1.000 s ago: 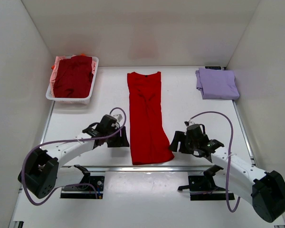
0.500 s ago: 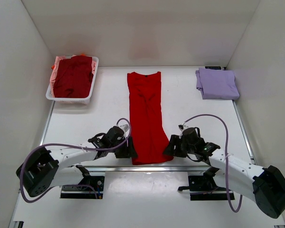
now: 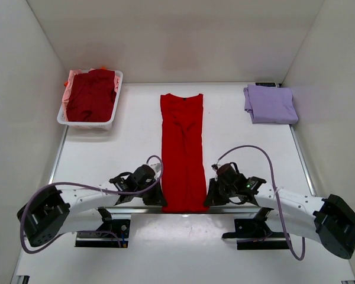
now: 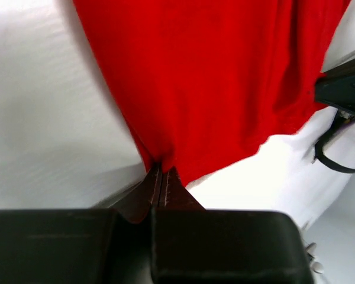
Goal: Fold and stack the t-shirts
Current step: Grab the bottom of the folded rectangular tshirt with both arms, then fold the folded rectangular tshirt in 1/3 of the way
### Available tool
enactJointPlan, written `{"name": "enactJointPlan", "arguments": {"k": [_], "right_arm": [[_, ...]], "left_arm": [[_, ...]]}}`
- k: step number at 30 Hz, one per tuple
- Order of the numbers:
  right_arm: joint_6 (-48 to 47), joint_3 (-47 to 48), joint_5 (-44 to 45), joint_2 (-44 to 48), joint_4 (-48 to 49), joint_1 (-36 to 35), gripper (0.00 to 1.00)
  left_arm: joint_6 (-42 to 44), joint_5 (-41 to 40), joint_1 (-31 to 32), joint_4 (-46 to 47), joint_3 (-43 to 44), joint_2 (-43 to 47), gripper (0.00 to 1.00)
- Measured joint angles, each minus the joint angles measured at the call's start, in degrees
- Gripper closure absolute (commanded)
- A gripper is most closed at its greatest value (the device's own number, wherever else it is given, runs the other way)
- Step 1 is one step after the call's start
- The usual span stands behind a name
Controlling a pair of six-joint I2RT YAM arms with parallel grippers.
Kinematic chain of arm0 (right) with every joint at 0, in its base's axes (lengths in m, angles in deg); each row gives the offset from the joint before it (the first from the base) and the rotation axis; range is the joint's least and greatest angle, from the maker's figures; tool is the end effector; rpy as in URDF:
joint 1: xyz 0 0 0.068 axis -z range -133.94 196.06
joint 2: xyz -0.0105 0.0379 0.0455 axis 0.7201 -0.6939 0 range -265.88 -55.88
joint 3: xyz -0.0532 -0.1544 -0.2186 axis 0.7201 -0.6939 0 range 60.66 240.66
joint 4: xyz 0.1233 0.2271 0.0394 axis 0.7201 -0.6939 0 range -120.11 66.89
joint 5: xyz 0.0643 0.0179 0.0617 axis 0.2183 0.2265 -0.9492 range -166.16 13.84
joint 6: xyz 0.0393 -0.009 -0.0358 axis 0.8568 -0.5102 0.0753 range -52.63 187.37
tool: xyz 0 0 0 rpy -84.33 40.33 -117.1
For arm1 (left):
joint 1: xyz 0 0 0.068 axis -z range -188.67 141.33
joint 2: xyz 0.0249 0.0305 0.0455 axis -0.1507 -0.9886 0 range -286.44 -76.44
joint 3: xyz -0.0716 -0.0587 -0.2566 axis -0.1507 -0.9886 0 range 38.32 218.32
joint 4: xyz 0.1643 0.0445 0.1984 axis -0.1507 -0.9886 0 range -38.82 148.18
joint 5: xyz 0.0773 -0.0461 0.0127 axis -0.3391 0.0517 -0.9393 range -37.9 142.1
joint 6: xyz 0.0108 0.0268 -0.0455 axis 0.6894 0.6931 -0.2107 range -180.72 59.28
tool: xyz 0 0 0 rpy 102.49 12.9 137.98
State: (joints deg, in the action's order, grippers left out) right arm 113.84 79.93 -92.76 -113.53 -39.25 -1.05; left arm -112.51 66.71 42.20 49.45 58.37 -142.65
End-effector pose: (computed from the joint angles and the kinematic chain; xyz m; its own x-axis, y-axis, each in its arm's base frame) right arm 0.1088 0.1319 0.1435 -0.9726 -0.0262 -0.2311 -0.1595 0.7981 0.5811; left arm 0.1122 -0.1522 0.1312 -0.9811 0.0011 -0.1937 0.1154 0.8066 -0.5797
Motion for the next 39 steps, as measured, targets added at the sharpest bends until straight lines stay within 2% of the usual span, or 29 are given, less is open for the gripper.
{"name": "enactJointPlan", "arguments": {"k": [4,6,10,16,23,30,31,32,33,35,36,37,39], "right_arm": [[-1.88,3.21,-0.76,-2.47,-3.93,0.44,1.00],[-3.65,6.54,-1.57,-4.09,-6.97,1.79,1.00],[-8.90,15.76,-3.23,-8.59,-11.26,6.62,1.00],[-17.53,30.75,-5.31,-18.91,-15.04,15.02,1.00],[-24.83,42.93,-6.93,-31.50,-17.53,23.21,1.00],[-29.88,55.04,-7.67,-42.69,-19.71,27.02,1.00],[-30.29,56.57,-7.80,-44.17,-19.85,27.41,0.96],[-30.71,58.01,-7.96,-45.57,-19.89,27.82,0.87],[-31.19,59.36,-8.02,-46.93,-19.98,28.26,0.78],[-31.76,61.79,-7.89,-49.33,-19.93,29.20,0.74],[-31.89,62.53,-7.87,-50.10,-19.74,29.66,0.65],[-31.82,63.06,-7.80,-50.62,-19.58,30.03,0.59],[-31.78,63.84,-7.17,-51.08,-18.84,30.99,0.47]], "left_arm": [[0.13,1.09,-3.41,-3.65,-0.20,4.31,1.00],[1.09,2.03,-7.56,-6.49,1.31,6.10,1.00],[4.44,3.61,-16.57,-10.60,9.84,4.68,1.00],[9.42,7.37,-24.70,-10.54,21.75,-5.88,1.00],[13.03,10.88,-28.87,-10.82,32.48,-22.05,1.00],[14.97,12.46,-32.54,-10.27,42.18,-32.15,0.98],[15.10,12.66,-32.98,-10.14,42.99,-33.18,0.87],[15.28,12.87,-33.35,-10.03,43.63,-34.10,0.78],[15.30,13.09,-33.73,-9.66,44.19,-35.15,0.75],[14.95,13.31,-34.29,-8.61,44.68,-36.81,0.75],[14.62,13.33,-34.60,-7.89,44.65,-37.46,0.73],[14.12,13.38,-34.88,-6.67,44.50,-37.97,0.62],[11.89,13.81,-35.58,-2.89,43.45,-38.10,0.52]]}}
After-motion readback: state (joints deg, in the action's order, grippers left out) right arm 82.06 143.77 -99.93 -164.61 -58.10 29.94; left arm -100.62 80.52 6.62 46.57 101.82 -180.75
